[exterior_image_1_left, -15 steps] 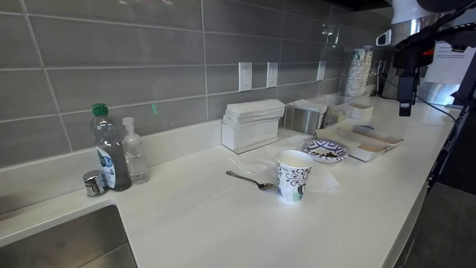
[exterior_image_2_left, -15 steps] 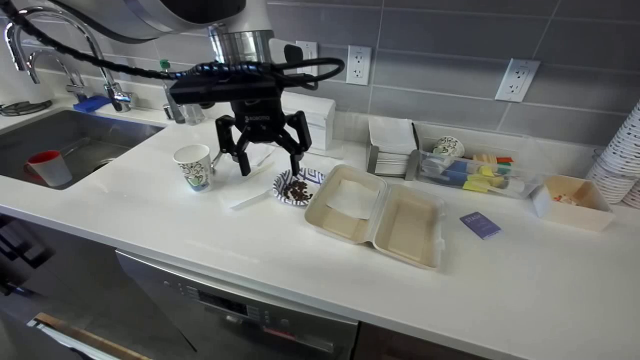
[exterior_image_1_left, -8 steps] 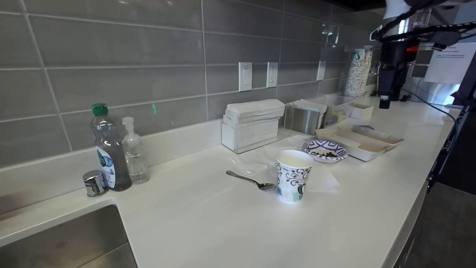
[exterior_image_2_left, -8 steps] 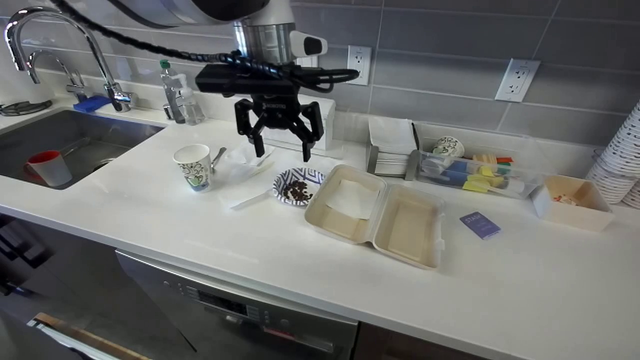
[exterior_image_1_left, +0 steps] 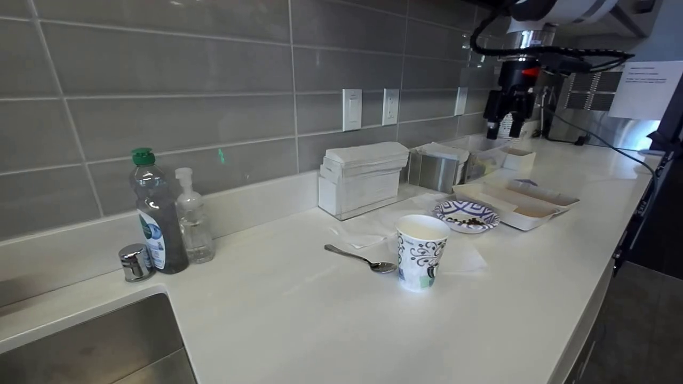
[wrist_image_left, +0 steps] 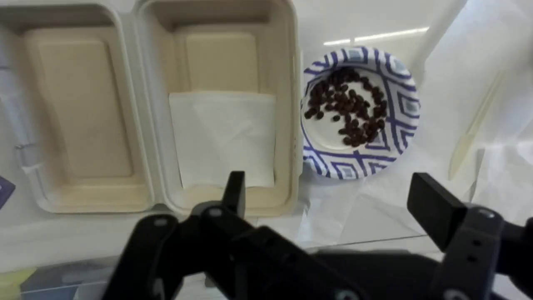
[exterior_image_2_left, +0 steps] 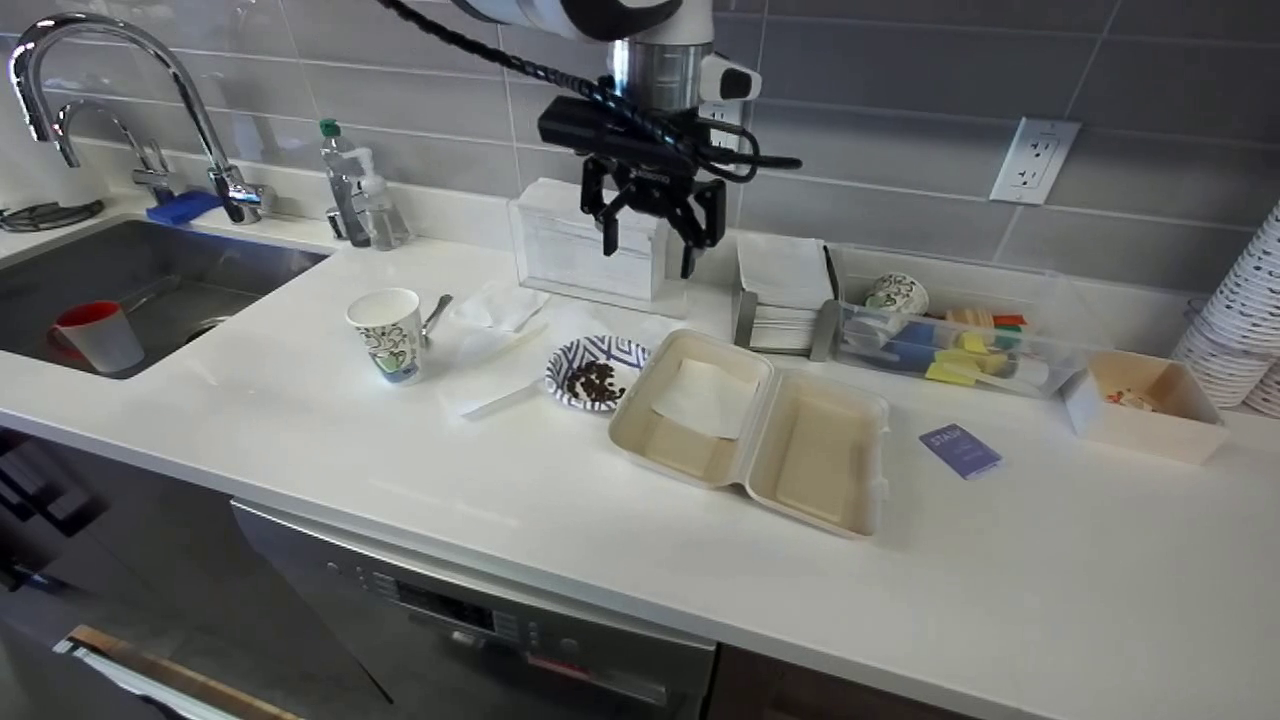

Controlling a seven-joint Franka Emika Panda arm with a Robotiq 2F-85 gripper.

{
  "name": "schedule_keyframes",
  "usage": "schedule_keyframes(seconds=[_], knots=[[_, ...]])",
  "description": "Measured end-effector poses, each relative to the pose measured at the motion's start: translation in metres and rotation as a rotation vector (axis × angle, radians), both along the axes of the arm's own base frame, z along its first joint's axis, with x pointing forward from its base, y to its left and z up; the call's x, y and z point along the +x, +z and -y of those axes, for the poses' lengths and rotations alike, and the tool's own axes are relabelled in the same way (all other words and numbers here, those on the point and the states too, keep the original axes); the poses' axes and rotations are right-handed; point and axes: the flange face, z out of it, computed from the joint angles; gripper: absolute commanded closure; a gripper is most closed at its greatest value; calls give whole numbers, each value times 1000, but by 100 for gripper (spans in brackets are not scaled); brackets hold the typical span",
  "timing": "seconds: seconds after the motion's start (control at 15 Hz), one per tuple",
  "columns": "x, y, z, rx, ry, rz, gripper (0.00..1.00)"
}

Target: Pick up the tissue and put it into the take-away food container

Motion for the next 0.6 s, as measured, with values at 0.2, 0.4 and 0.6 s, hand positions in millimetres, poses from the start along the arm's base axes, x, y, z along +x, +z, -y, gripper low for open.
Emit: schedule_keyframes(seconds=[0.2,0.4,0.6], knots=[[40,-7,24,-12,-43,41,0],[72,-13,49,-15,-87,75,0],[99,-19,72,-8,-133,108,0]])
